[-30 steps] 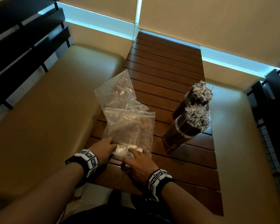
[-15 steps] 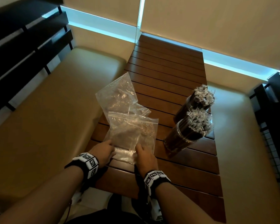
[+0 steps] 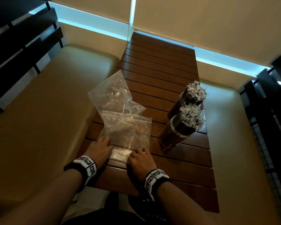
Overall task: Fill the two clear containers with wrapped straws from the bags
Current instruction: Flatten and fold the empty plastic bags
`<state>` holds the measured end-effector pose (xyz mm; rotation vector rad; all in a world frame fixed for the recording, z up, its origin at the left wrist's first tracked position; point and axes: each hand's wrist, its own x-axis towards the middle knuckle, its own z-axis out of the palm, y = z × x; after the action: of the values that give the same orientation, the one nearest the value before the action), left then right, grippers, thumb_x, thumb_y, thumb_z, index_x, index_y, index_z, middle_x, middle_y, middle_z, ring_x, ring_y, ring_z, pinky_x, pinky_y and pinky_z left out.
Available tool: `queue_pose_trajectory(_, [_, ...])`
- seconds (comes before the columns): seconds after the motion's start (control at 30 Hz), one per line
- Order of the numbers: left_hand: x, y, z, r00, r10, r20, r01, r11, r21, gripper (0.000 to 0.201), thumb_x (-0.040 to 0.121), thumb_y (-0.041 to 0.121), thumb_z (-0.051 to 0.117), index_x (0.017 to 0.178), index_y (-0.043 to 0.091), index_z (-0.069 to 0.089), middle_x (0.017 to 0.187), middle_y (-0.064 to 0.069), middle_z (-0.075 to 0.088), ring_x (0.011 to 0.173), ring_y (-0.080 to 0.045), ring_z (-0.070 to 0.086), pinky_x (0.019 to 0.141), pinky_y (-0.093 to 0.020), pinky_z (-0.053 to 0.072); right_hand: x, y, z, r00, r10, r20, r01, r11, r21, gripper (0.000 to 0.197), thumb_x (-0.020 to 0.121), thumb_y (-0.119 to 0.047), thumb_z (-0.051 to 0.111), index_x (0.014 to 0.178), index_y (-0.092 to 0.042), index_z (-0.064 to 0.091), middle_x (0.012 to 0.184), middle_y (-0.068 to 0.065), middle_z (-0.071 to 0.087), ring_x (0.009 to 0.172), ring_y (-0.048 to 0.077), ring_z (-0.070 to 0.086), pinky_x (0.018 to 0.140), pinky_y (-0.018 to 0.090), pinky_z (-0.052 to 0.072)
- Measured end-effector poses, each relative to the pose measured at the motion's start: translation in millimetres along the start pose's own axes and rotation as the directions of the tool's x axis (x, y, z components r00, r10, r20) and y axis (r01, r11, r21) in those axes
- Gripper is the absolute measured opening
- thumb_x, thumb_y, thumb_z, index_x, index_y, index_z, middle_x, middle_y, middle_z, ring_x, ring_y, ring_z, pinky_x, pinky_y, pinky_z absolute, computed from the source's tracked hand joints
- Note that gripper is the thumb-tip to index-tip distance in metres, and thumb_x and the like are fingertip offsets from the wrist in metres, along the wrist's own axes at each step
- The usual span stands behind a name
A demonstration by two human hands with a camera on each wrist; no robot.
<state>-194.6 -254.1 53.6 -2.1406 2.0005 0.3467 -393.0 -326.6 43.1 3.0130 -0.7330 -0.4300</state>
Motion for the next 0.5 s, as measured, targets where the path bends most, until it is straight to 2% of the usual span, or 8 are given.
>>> queue_pose_trajectory(0.07, [-10, -5, 0, 0.996, 0.077, 0.047, -0.083, 0.989, 0.122, 0.031, 0.063, 0.036, 0.075, 0.087, 0.019, 0.068, 0.103, -0.005, 0.055, 0.095, -0.024, 0.054, 0.07, -0.038, 0.049, 0, 0, 1, 0.999, 0.032, -0.024, -0.031, 0.999, 0.012, 0.018, 0.075, -0.037, 0.073, 0.085, -0.023, 0.07, 0.089, -0.003, 0.07, 0.092, 0.025, 0.062, 0.082, 0.043, 0.047])
queue_pose_trajectory(0.1, [-13, -10, 5, 0.992, 0.125, 0.027, -0.128, 0.978, 0.166, 0.033, 0.059, 0.045, 0.075, 0.079, 0.02, 0.068, 0.094, -0.002, 0.057, 0.088, -0.022, 0.055, 0.068, -0.038, 0.049, 0, 0, 2, 0.998, 0.039, -0.042, -0.039, 0.999, 0.013, 0.016, 0.074, -0.034, 0.074, 0.085, -0.023, 0.07, 0.088, -0.003, 0.071, 0.091, 0.025, 0.062, 0.081, 0.043, 0.047])
queue_pose_trajectory(0.17, [-16, -15, 11, 0.983, 0.18, 0.035, -0.183, 0.961, 0.205, 0.038, 0.062, 0.057, 0.07, 0.075, 0.022, 0.068, 0.087, 0.001, 0.059, 0.085, -0.02, 0.057, 0.069, -0.038, 0.049, 0, 0, 3, 0.997, 0.046, -0.069, -0.045, 0.999, 0.023, 0.013, 0.079, -0.027, 0.07, 0.09, -0.02, 0.067, 0.093, 0.001, 0.071, 0.093, 0.027, 0.063, 0.085, 0.045, 0.046])
queue_pose_trajectory(0.27, [-17, -14, 10, 0.974, 0.224, -0.023, -0.212, 0.948, 0.238, 0.03, 0.05, 0.042, 0.086, 0.063, 0.023, 0.066, 0.071, 0.003, 0.06, 0.068, -0.018, 0.06, 0.06, -0.033, 0.051, -1, -5, 2, 0.995, 0.04, -0.095, -0.037, 0.999, 0.037, 0.02, 0.084, -0.036, 0.063, 0.095, -0.019, 0.062, 0.093, 0.002, 0.071, 0.09, 0.026, 0.065, 0.086, 0.046, 0.046])
queue_pose_trajectory(0.33, [-15, -9, 13, 0.968, 0.251, -0.025, -0.24, 0.947, 0.214, 0.032, 0.045, 0.031, 0.089, 0.063, 0.022, 0.065, 0.064, 0.002, 0.058, 0.057, -0.018, 0.058, 0.053, -0.029, 0.05, -4, -11, 4, 0.996, 0.039, -0.085, -0.036, 0.999, 0.028, 0.032, 0.082, -0.049, 0.061, 0.098, -0.021, 0.06, 0.09, 0.001, 0.072, 0.085, 0.024, 0.065, 0.084, 0.046, 0.047])
queue_pose_trajectory(0.4, [-16, -6, 15, 0.963, 0.268, -0.035, -0.258, 0.95, 0.176, 0.033, 0.048, 0.033, 0.088, 0.072, 0.022, 0.067, 0.063, 0.003, 0.057, 0.053, -0.017, 0.057, 0.051, -0.027, 0.048, -7, -16, 7, 0.996, 0.046, -0.076, -0.045, 0.999, 0.011, 0.039, 0.083, -0.056, 0.057, 0.1, -0.021, 0.061, 0.093, 0.001, 0.071, 0.088, 0.026, 0.064, 0.086, 0.047, 0.045])
queue_pose_trajectory(0.43, [-17, -5, 15, 0.961, 0.276, -0.037, -0.265, 0.947, 0.18, 0.034, 0.051, 0.037, 0.086, 0.077, 0.022, 0.069, 0.064, 0.002, 0.058, 0.054, -0.017, 0.058, 0.053, -0.028, 0.05, -7, -18, 6, 0.995, 0.07, -0.076, -0.069, 0.997, 0.017, 0.041, 0.084, -0.059, 0.053, 0.099, -0.021, 0.062, 0.094, 0.001, 0.07, 0.088, 0.026, 0.063, 0.085, 0.048, 0.044])
queue_pose_trajectory(0.5, [-16, -5, 14, 0.956, 0.284, -0.071, -0.26, 0.936, 0.237, 0.029, 0.058, 0.041, 0.079, 0.079, 0.023, 0.071, 0.067, 0.001, 0.061, 0.062, -0.02, 0.061, 0.067, -0.035, 0.052, -6, -22, 1, 0.99, 0.13, -0.059, -0.127, 0.99, 0.058, 0.041, 0.082, -0.061, 0.053, 0.089, -0.023, 0.065, 0.09, -0.001, 0.069, 0.086, 0.025, 0.062, 0.082, 0.047, 0.045])
